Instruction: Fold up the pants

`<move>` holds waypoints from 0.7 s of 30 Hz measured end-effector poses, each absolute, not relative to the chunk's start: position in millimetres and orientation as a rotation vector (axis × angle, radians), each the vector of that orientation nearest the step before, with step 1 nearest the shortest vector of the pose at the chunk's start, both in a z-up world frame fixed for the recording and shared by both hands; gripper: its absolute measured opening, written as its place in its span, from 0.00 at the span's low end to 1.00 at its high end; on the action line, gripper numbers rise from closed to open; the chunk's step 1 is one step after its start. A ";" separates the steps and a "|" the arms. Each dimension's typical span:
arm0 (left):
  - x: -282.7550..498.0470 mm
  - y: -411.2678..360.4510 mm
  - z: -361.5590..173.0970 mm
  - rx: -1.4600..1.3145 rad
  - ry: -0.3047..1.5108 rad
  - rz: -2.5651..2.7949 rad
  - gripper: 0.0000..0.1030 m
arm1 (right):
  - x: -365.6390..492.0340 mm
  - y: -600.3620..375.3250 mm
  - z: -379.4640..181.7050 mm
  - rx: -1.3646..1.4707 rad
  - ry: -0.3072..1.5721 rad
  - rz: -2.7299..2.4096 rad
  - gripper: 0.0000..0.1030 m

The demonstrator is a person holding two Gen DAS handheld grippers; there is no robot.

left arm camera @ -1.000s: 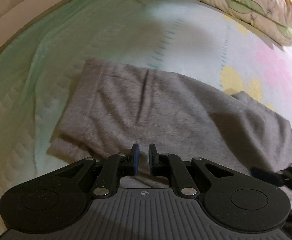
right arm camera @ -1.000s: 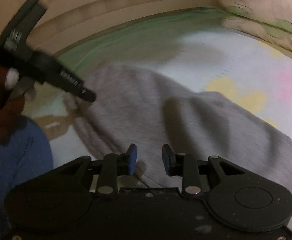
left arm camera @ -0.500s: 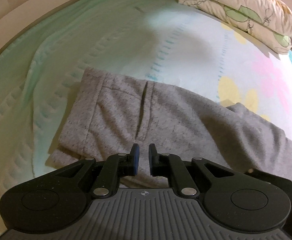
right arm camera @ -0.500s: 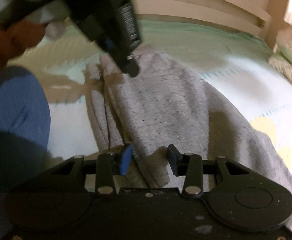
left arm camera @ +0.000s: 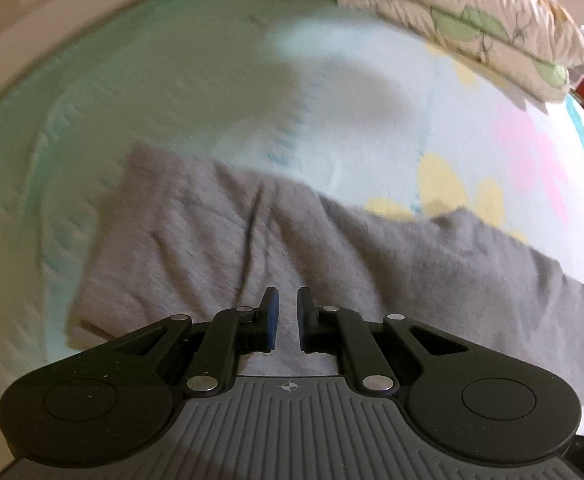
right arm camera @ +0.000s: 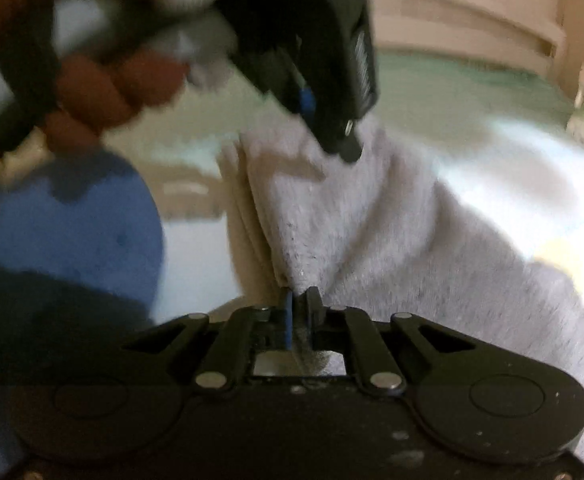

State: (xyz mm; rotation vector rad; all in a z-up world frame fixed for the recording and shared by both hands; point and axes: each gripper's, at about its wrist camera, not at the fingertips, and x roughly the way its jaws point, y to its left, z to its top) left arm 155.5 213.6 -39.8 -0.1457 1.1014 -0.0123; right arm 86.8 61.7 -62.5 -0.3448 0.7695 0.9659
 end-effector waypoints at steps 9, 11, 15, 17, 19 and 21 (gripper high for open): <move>159.7 217.8 -72.7 -0.137 1.191 0.056 0.09 | 87.4 10.4 -36.8 -0.167 0.735 0.844 0.21; 155.4 212.9 -72.1 -0.105 1.197 0.068 0.09 | 93.1 -12.1 -42.9 -0.128 0.769 0.757 0.21; 149.4 201.4 -74.4 -0.039 1.226 0.083 0.10 | 99.6 -46.4 -65.9 -0.093 0.868 0.612 0.24; 148.2 199.5 -73.3 -0.023 1.239 0.094 0.10 | 96.5 -56.9 -78.3 -0.087 0.933 0.583 0.24; 148.3 195.9 -74.4 -0.001 1.245 0.099 0.10 | 89.9 -62.4 -89.8 -0.078 0.975 0.576 0.23; 147.6 190.2 -73.6 0.021 1.242 0.108 0.10 | 83.8 -66.1 -88.0 -0.055 0.966 0.585 0.23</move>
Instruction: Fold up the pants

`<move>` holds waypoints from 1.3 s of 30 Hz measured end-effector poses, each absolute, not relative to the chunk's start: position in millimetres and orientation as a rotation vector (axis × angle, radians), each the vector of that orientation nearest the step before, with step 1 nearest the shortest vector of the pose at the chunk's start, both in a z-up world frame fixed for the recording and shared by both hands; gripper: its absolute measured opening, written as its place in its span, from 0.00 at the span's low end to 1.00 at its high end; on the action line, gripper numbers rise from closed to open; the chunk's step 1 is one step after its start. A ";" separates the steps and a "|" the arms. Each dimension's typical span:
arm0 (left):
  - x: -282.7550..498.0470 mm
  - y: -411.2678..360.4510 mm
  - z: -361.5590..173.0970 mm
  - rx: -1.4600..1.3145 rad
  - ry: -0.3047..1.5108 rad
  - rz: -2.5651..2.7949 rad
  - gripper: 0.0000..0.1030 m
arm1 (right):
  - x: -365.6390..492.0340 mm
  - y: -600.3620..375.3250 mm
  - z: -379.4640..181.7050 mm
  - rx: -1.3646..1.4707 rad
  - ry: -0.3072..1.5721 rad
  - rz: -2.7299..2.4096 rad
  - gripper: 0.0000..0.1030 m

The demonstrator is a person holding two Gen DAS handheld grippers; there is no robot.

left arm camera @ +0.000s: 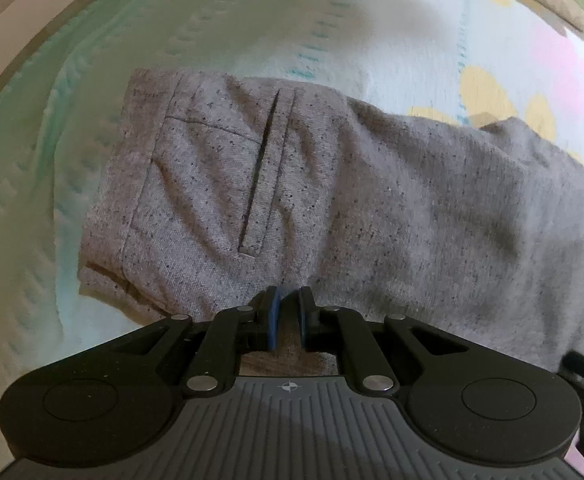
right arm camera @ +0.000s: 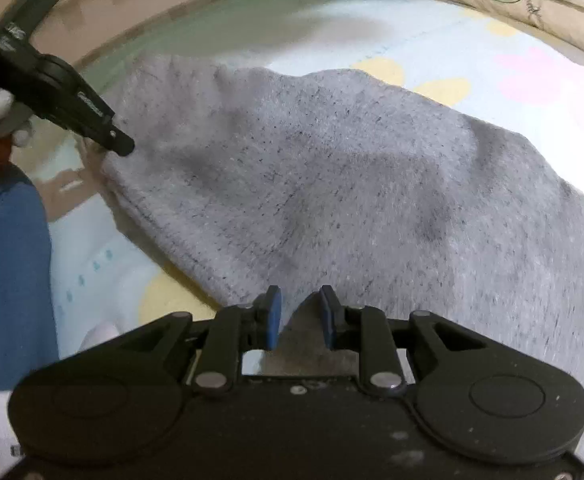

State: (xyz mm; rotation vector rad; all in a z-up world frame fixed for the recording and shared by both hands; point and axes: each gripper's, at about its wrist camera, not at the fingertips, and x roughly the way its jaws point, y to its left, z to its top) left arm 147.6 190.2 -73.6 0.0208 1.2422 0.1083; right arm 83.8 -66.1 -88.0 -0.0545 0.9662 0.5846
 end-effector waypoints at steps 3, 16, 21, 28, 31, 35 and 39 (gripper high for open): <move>141.9 179.2 -65.7 0.058 1.186 0.120 0.10 | 78.9 -80.3 -77.2 -0.007 0.926 0.551 0.23; 136.1 97.2 -59.2 -0.064 0.989 -0.106 0.10 | 89.9 -161.0 -64.5 0.143 0.895 0.303 0.24; 151.3 82.4 -75.6 -0.110 0.955 -0.114 0.10 | 103.5 -162.5 -53.7 0.130 0.877 0.316 0.24; 153.1 94.8 -107.2 -0.139 1.045 -0.094 0.10 | 154.3 -139.4 -35.5 0.125 0.827 0.436 0.43; 153.6 95.1 -105.7 -0.134 1.051 -0.095 0.10 | 186.2 -124.5 -33.6 0.128 0.814 0.491 0.49; 155.9 100.0 -98.9 -0.162 1.040 -0.117 0.10 | 229.4 -100.2 -37.8 0.101 0.835 0.567 0.57; 156.3 106.6 -86.8 -0.175 0.987 -0.102 0.10 | 268.0 -76.6 -53.6 0.083 0.895 0.642 0.59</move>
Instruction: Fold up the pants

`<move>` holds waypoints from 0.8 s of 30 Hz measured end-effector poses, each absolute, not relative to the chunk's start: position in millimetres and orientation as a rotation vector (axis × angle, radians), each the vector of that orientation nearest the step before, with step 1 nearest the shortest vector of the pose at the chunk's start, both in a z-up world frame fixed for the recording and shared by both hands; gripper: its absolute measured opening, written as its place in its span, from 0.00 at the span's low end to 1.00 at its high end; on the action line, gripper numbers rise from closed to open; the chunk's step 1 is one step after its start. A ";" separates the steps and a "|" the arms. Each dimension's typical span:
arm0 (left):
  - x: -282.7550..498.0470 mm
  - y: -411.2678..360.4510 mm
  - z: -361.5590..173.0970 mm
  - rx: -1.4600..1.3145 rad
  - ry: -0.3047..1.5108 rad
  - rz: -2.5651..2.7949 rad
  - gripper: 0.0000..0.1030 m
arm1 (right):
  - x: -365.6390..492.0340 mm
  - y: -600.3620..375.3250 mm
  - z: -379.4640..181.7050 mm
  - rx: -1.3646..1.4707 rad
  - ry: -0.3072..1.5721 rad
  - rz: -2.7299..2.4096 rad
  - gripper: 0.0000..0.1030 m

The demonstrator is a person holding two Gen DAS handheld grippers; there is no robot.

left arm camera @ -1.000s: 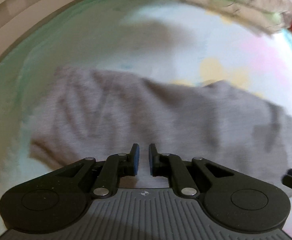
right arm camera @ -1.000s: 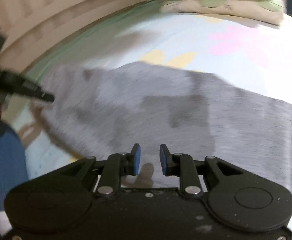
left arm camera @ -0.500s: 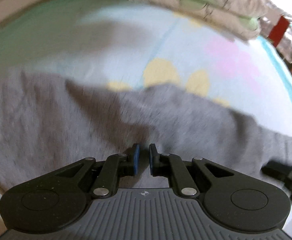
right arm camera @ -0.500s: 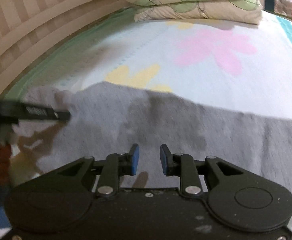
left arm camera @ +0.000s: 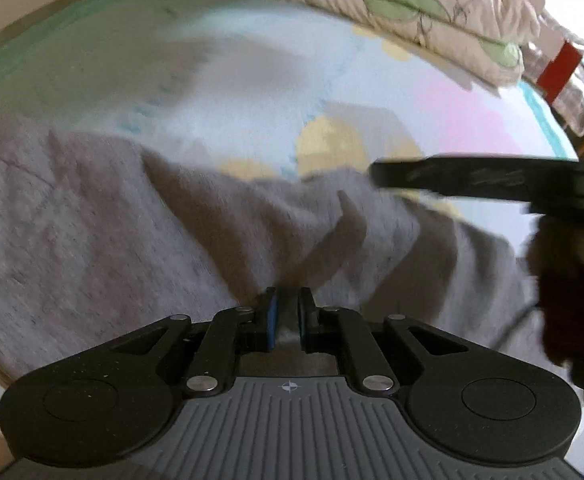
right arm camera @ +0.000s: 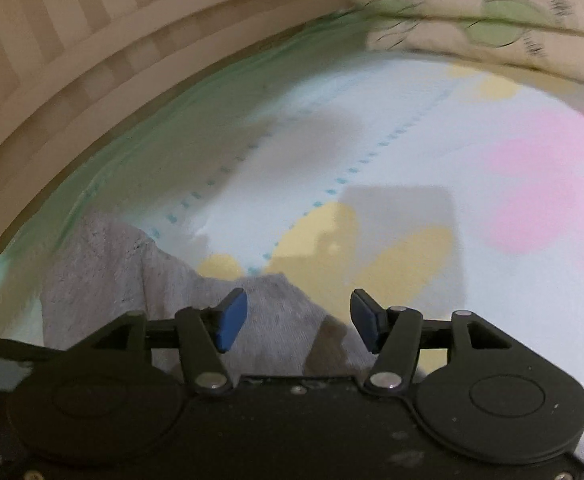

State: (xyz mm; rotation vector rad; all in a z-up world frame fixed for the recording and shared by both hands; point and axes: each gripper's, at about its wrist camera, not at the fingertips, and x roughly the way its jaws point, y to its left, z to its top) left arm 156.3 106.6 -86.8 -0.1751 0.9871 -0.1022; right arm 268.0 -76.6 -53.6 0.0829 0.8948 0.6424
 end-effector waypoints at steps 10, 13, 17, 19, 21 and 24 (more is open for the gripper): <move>177.0 136.1 -49.8 -0.219 0.876 -0.034 0.10 | 265.6 -53.8 -63.6 0.060 0.930 0.824 0.06; 188.6 141.5 -39.2 -0.221 0.848 -0.012 0.10 | 224.7 -56.6 -44.5 0.008 0.812 0.856 0.06; 206.8 141.0 -36.9 -0.217 0.856 -0.013 0.10 | 158.2 -43.1 -36.4 -0.174 0.692 0.888 0.06; 212.0 137.9 -40.5 -0.206 0.876 -0.033 0.10 | 130.4 -32.1 -43.0 -0.272 0.663 0.888 0.05; 213.5 135.0 -48.1 -0.184 0.916 -0.046 0.10 | 111.7 -23.5 -52.3 -0.329 0.670 0.893 0.03; 210.8 134.9 -66.5 -0.166 0.999 -0.069 0.10 | 100.0 -16.4 -64.5 -0.362 0.681 0.859 0.03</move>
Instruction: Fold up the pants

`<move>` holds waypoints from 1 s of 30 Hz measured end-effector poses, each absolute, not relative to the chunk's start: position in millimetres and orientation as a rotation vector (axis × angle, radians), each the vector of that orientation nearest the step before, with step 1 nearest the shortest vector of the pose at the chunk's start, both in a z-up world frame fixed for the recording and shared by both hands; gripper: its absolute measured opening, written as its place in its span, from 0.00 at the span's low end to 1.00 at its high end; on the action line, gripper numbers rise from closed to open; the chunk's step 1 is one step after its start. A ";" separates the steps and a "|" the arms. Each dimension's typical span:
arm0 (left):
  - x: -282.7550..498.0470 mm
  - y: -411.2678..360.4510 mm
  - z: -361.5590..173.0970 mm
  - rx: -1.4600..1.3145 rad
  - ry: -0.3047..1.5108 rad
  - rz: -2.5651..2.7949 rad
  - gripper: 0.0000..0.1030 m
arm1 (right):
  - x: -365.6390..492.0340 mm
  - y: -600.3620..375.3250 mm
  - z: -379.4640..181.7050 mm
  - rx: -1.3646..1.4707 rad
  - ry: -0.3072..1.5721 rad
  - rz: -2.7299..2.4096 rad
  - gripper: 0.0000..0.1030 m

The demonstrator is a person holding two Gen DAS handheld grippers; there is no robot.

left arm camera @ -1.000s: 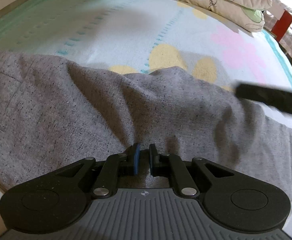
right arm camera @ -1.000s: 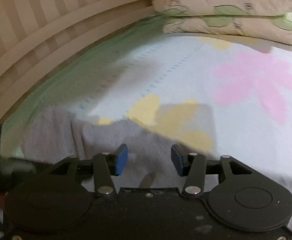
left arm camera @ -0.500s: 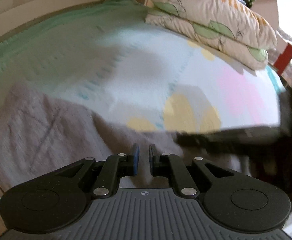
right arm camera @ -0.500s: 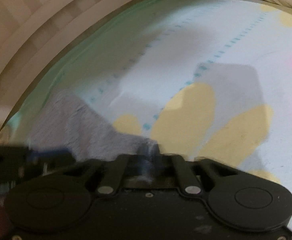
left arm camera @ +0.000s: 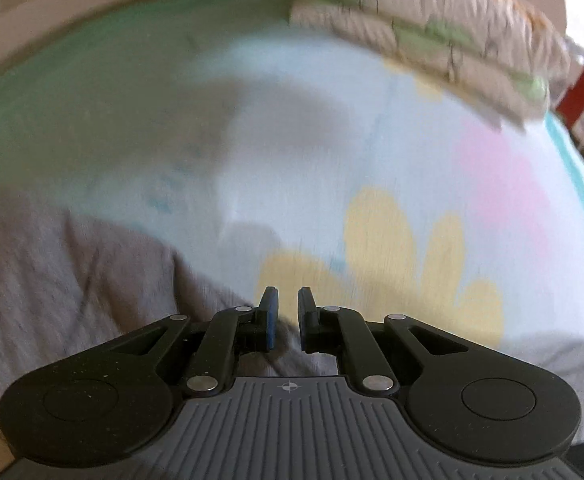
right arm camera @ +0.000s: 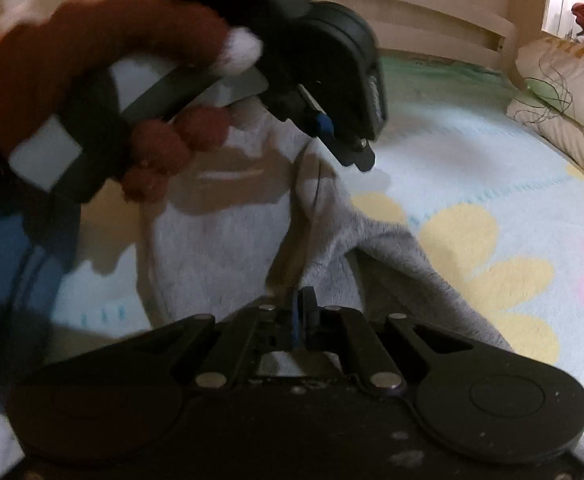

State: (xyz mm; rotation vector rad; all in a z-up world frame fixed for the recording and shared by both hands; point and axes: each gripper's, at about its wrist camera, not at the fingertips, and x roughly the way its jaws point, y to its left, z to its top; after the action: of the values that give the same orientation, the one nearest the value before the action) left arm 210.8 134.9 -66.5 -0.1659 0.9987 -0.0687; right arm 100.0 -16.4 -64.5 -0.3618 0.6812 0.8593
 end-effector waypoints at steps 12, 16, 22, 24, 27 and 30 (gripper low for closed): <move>199.3 157.1 -68.0 -0.284 0.984 -0.098 0.10 | 138.5 -42.8 -27.6 -0.094 0.725 0.775 0.39; 197.5 162.7 -65.6 -0.307 0.973 -0.107 0.10 | 161.8 -30.7 -26.4 -0.003 0.787 0.824 0.39; 192.2 173.6 -54.2 -0.323 0.923 -0.102 0.10 | 175.5 -9.0 -36.4 -0.025 0.840 0.844 0.39; 188.6 179.0 -49.5 -0.312 0.902 -0.079 0.10 | 182.0 -7.8 -34.6 0.008 0.840 0.843 0.39; 187.0 191.0 -46.8 -0.341 0.899 -0.035 0.10 | 195.4 -8.2 -32.9 0.049 0.828 0.827 0.39; 186.6 204.4 -48.6 -0.372 0.919 0.020 0.10 | 208.6 -7.7 -30.3 0.061 0.817 0.803 0.40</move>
State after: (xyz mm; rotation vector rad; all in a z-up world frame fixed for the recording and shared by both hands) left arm 186.6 204.4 -48.6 -0.3719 0.9187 0.0202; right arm 208.6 -7.7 -30.3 0.0610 0.8169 0.8031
